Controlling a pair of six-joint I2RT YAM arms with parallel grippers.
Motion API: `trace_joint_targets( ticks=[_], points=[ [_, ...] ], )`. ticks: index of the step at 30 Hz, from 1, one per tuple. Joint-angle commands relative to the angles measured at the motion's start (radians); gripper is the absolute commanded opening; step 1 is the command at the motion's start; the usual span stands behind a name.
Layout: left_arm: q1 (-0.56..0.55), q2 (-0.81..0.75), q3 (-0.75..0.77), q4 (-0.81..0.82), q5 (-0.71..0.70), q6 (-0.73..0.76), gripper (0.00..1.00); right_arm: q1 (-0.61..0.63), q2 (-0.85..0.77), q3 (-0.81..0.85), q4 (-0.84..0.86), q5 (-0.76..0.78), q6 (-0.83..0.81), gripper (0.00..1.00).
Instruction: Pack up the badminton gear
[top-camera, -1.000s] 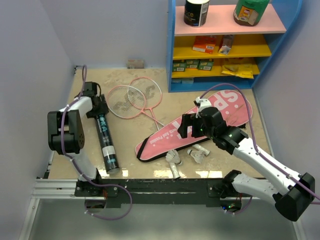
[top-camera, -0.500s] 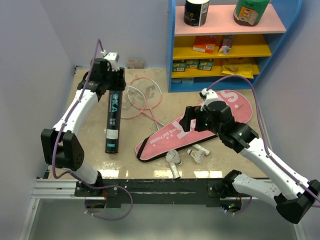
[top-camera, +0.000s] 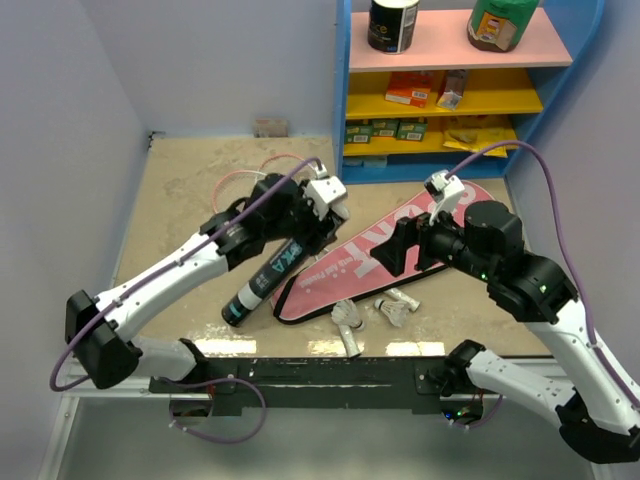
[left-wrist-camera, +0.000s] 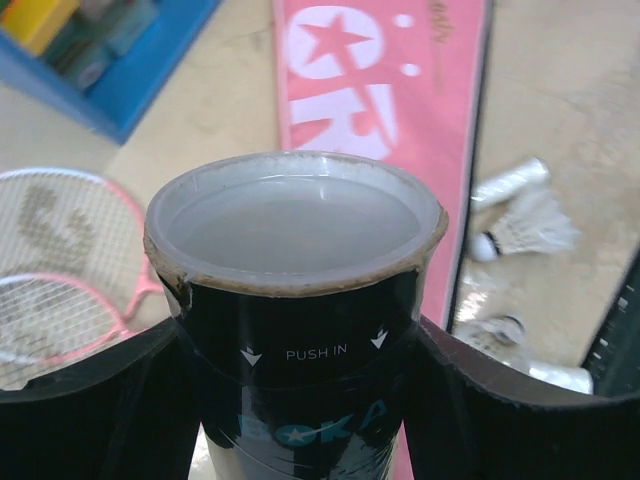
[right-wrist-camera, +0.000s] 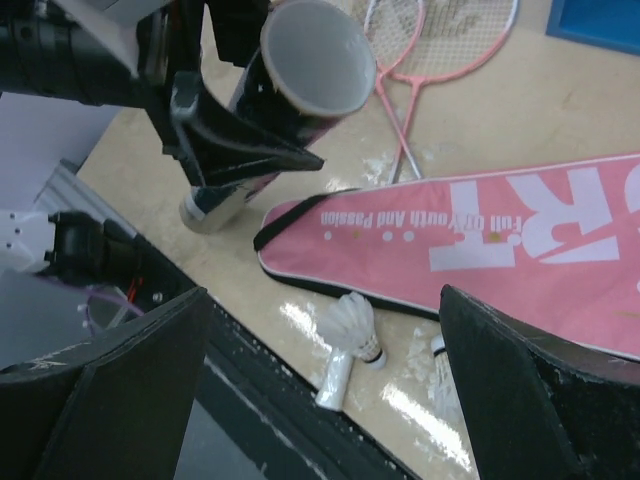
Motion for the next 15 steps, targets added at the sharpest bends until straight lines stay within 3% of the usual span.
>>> trace_joint_targets(
  ticks=[1, 8, 15],
  points=[
    [-0.101, -0.083, -0.087, 0.092, 0.047, 0.052, 0.02, 0.000, -0.054, 0.027, -0.107, -0.132, -0.042, 0.97],
    [-0.242, -0.207, -0.231, 0.170, 0.145, 0.090, 0.03, -0.001, -0.126, 0.003, -0.084, -0.295, -0.046, 0.81],
    [-0.269, -0.327, -0.352, 0.286, 0.237, 0.067, 0.04, -0.001, -0.142, -0.062, -0.032, -0.410, -0.004, 0.66]
  ],
)
